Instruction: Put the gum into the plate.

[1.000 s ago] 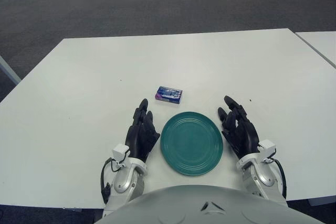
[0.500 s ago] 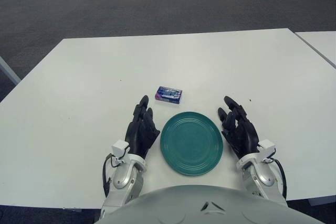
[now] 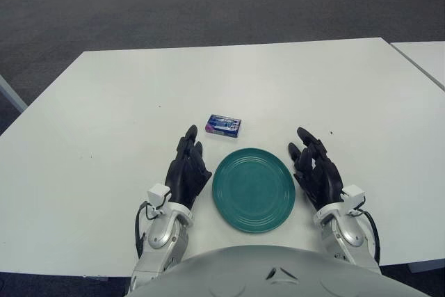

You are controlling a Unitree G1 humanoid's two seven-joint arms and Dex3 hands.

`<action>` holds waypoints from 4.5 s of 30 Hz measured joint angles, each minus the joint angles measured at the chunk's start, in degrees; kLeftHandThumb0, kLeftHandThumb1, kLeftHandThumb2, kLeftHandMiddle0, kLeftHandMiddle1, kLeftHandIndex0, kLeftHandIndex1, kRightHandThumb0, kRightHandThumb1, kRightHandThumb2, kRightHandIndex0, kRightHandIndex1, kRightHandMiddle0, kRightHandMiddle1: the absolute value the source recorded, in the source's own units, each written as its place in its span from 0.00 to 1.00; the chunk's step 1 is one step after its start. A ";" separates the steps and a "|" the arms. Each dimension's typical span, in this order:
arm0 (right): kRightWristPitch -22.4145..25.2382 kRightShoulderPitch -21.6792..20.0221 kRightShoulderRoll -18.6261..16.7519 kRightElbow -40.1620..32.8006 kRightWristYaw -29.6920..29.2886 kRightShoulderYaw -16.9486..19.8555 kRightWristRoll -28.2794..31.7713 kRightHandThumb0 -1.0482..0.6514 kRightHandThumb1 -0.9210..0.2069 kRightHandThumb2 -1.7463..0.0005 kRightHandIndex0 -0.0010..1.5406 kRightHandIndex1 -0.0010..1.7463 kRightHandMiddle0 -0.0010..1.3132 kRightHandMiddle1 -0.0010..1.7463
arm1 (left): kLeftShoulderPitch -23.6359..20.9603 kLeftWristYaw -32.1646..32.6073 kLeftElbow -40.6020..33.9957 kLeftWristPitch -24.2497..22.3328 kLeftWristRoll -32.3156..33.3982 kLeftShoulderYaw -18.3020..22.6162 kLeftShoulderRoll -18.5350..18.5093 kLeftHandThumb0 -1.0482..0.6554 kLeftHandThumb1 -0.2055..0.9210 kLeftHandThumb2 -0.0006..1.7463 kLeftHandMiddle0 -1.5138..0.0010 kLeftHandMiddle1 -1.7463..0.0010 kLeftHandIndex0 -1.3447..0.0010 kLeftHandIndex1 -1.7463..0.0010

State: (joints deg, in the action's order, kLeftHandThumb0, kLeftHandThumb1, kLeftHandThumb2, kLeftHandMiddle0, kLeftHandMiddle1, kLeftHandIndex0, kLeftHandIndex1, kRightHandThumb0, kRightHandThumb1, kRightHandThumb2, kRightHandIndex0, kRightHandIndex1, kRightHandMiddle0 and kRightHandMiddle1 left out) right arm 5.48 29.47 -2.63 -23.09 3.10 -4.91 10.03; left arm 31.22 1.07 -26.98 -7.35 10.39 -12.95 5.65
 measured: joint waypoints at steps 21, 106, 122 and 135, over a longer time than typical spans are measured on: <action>-0.44 -0.95 0.08 0.88 0.48 -0.10 -0.46 0.11 0.00 0.48 0.12 0.00 0.00 0.22 | -37.21 -9.29 15.22 -1.51 -28.58 -0.84 -22.75 0.07 1.00 0.31 0.82 0.98 1.00 0.46; -0.40 1.19 -1.06 -2.49 -4.07 -2.49 -2.40 0.10 0.00 0.50 0.15 0.00 0.00 0.27 | -61.89 10.83 69.62 31.98 -53.36 -21.67 -24.57 0.61 0.40 0.79 0.53 0.05 0.67 0.00; -0.41 1.21 -1.15 -2.17 -4.09 -2.24 -2.69 0.11 0.00 0.49 0.15 0.00 0.00 0.27 | -59.62 -1.74 42.69 22.83 -46.51 -9.37 -30.18 0.61 0.38 0.81 0.53 0.05 0.66 0.00; -0.49 1.10 -1.07 -1.91 -4.21 -1.93 -2.69 0.13 0.00 0.48 0.16 0.00 0.00 0.30 | -47.33 -14.68 13.73 14.73 -37.37 -7.96 -26.03 0.61 0.30 0.88 0.51 0.01 0.60 0.00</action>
State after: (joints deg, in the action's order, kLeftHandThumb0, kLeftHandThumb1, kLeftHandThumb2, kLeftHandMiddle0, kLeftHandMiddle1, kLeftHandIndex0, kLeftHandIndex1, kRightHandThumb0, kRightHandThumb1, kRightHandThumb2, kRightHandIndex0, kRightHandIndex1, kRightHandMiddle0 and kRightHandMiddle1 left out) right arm 4.99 30.58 -3.69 -25.01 -1.11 -6.84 7.34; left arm -16.11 -13.61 -13.25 7.38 -26.97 -20.91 -20.38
